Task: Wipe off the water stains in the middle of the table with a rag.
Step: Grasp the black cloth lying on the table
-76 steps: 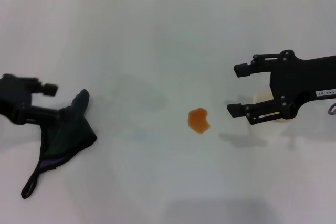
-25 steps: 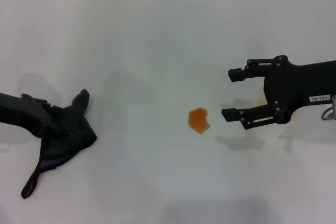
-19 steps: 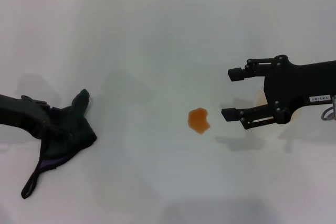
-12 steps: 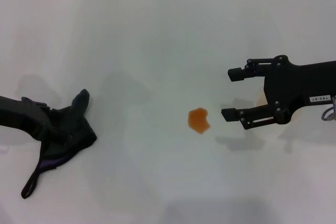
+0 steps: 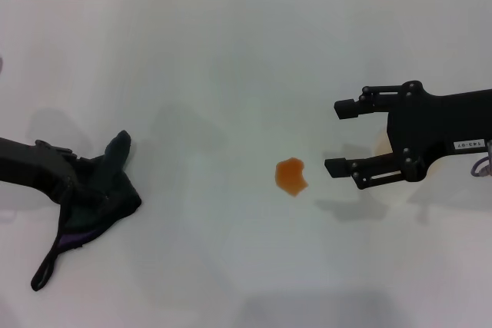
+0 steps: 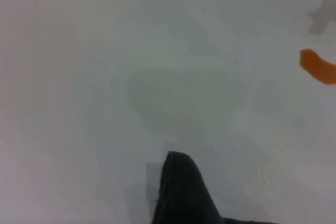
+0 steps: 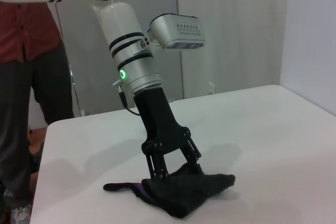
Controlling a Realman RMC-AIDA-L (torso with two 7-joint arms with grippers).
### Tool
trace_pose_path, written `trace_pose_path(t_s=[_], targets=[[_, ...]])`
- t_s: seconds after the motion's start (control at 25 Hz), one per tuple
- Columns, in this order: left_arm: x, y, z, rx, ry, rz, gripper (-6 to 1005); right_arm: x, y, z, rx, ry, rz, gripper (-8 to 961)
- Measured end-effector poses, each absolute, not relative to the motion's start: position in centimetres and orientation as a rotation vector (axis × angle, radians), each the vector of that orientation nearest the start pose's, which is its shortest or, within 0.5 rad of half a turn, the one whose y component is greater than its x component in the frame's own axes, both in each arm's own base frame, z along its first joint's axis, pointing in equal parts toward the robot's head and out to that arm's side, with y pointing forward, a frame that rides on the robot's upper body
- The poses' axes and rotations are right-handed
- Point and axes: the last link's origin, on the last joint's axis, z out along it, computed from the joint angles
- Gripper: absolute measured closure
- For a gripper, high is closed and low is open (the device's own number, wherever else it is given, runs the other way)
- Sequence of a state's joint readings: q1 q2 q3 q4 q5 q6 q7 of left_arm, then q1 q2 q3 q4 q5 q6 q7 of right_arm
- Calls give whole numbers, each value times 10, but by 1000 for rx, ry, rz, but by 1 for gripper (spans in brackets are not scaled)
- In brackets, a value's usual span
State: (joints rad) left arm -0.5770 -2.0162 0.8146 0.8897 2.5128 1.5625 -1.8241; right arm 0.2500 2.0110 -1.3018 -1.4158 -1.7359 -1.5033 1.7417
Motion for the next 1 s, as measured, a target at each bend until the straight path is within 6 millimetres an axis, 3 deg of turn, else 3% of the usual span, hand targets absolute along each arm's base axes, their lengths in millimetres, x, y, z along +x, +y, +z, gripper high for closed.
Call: trace_pose_path(t_s=[0.32, 0.52, 0.76, 1.0], targets=[[-294, 340, 33, -2784, -908, 185, 125, 182, 298, 36, -2875, 236, 494, 124], [-295, 341, 33, -2780, -905, 191, 209, 182, 298, 36, -2874, 236, 494, 124], [-294, 342, 32, -2776, -898, 199, 453, 181, 298, 36, -2873, 235, 506, 124], [-296, 342, 31, -2773, -906, 215, 486, 181, 298, 36, -2872, 236, 508, 123]])
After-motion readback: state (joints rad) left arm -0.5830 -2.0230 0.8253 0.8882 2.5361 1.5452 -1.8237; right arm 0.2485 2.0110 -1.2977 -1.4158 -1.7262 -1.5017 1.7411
